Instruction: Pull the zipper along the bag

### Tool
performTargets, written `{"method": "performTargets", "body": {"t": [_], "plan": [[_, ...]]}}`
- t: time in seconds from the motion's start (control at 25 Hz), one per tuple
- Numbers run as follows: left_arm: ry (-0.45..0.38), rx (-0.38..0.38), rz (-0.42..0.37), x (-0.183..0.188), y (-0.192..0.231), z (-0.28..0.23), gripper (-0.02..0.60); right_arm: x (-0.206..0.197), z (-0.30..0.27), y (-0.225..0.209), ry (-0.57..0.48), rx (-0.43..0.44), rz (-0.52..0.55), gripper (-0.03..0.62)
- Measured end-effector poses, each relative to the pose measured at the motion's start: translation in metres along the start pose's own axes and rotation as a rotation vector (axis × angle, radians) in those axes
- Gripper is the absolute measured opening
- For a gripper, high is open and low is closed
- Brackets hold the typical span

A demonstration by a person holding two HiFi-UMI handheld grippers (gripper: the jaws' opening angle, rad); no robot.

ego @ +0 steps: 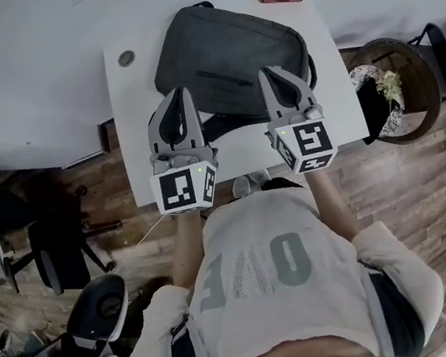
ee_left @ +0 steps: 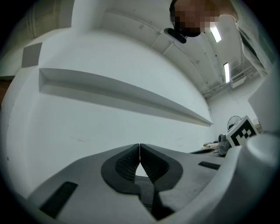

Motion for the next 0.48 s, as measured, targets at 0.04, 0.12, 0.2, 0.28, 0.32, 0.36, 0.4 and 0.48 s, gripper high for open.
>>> {"method": "performTargets", "body": {"t": [0.04, 0.12, 0.2, 0.28, 0.32, 0.36, 0.4, 0.48], "plan": [[-0.003, 0.0, 0.002, 0.0006, -0.0007, 0.0003, 0.028, 0.0006, 0.0009, -0.0005, -0.001, -0.002, 0.003, 0.028], [-0.012, -0.002, 0.0, 0.0033, -0.0024, 0.0032, 0.028, 0.0033, 0.0037, 0.0003, -0.008, -0.003, 0.012, 0.028], [-0.022, -0.001, 0.0, 0.0066, -0.0039, 0.0078, 0.028, 0.0065, 0.0077, 0.0017, -0.017, -0.003, 0.02, 0.028], [-0.029, 0.002, 0.007, 0.0085, -0.0041, 0.0099, 0.028, 0.0085, 0.0101, 0.0011, -0.022, -0.006, 0.02, 0.028], [-0.031, 0.003, 0.011, 0.0086, -0.0038, 0.0097, 0.028, 0.0087, 0.0105, -0.0001, -0.022, -0.009, 0.017, 0.028], [-0.031, 0.004, 0.015, 0.008, -0.0033, 0.0086, 0.028, 0.0082, 0.0103, -0.0018, -0.02, -0.013, 0.015, 0.028], [-0.03, 0.004, 0.018, 0.0069, -0.0027, 0.007, 0.028, 0.0072, 0.0097, -0.0038, -0.016, -0.016, 0.014, 0.028], [-0.027, 0.005, 0.023, 0.0041, -0.0016, 0.0031, 0.028, 0.0046, 0.0083, -0.0079, -0.006, -0.021, 0.014, 0.026]]}}
Point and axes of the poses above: the fingertips, and each gripper's own axes: z backward along the fingers, y to its left, x out of its top, the point moved 4 cm from there along z, backward along the fingers, and after that the axes turned 12 degrees about -y, right-handed, at the moved point
